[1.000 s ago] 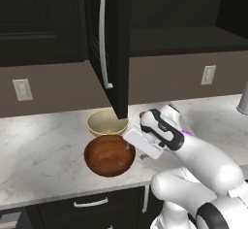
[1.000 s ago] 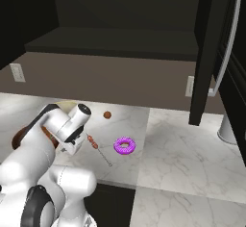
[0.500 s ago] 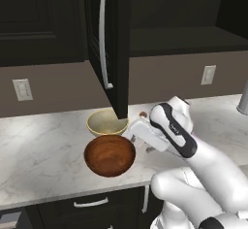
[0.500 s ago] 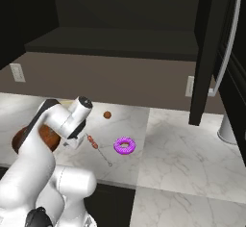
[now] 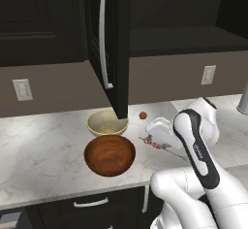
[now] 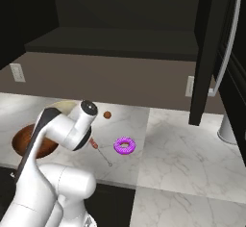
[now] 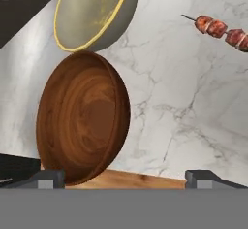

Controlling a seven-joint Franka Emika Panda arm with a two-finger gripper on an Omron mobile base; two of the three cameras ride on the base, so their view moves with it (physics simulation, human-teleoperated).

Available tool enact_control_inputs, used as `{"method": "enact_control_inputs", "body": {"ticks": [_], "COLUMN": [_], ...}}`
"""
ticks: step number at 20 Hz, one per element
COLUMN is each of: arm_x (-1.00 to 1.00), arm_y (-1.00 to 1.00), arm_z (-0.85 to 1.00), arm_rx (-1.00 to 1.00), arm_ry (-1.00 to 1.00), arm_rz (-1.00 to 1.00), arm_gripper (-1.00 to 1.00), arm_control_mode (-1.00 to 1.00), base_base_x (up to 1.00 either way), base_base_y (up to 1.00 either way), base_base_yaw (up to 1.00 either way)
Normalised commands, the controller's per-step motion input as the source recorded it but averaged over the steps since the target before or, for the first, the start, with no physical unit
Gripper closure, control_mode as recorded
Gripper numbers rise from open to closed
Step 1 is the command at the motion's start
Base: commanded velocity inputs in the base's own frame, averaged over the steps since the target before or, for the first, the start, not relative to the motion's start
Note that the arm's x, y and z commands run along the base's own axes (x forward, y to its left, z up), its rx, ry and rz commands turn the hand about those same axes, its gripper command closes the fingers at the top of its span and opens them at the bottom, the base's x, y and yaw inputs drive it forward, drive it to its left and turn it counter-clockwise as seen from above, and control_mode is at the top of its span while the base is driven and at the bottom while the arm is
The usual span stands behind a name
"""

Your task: Pick both bowls and place them on the counter. Then place the kebab skewer in one bowl and place the donut in the other bowl.

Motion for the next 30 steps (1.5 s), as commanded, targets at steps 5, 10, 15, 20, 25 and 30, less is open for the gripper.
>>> {"method": "enact_control_inputs", "body": {"ticks": [5, 10, 15, 20, 25, 30], "arm_x": [-0.2, 0.01, 0.12, 0.29, 0.43, 0.43], "arm_y": [-0.43, -0.33, -0.21, -0.04, -0.03, -0.02], "arm_z": [0.18, 0.21, 0.01, -0.27, -0.21, -0.12], "arm_rx": [-0.07, -0.14, -0.23, -0.25, -0.19, -0.17], "arm_ry": [-0.13, 0.01, 0.02, -0.08, 0.03, 0.23], "arm_rz": [0.12, 0.05, 0.01, 0.07, 0.12, 0.18], "arm_gripper": [-1.0, -1.0, -1.0, -1.0, -1.0, -1.0], "arm_control_mode": [-1.0, -1.0, -1.0, -1.0, -1.0, -1.0], "base_base_x": [0.0, 0.0, 0.0, 0.0, 0.0, 0.0], "base_base_y": [0.0, 0.0, 0.0, 0.0, 0.0, 0.0], "base_base_yaw": [0.0, 0.0, 0.0, 0.0, 0.0, 0.0]}}
